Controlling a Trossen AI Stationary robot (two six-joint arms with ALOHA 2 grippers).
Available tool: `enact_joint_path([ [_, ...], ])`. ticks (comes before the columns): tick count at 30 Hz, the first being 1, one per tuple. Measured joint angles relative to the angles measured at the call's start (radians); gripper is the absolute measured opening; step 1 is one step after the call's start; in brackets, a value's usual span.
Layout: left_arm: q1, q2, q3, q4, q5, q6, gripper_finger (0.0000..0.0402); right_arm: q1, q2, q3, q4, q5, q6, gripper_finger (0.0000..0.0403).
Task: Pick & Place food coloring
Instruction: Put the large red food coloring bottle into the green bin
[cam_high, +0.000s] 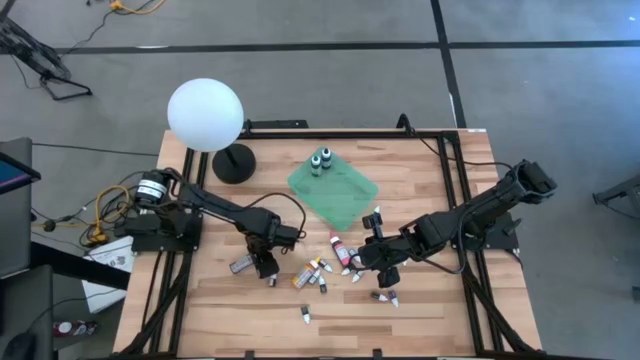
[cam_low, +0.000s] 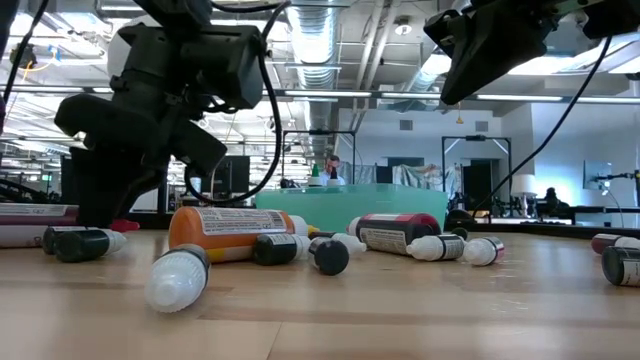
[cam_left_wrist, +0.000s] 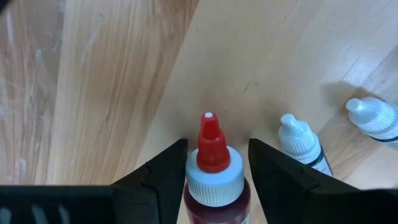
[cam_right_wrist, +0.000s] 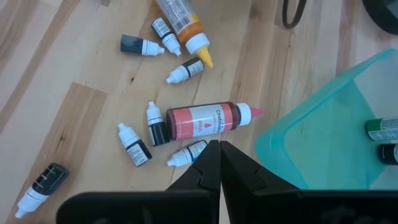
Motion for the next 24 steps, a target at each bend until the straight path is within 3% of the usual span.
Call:
enact_joint_path([
  [16, 0.011, 0.000, 0.001, -0.029, 0.032, 0.001, 0.0168, 0.000, 0.000, 0.000, 0.000, 0.000, 0.000, 0.0000],
  [24, 0.011, 0.000, 0.002, -0.032, 0.027, 0.006, 0.0109, 0.000, 0.000, 0.000, 0.000, 0.000, 0.000, 0.0000],
])
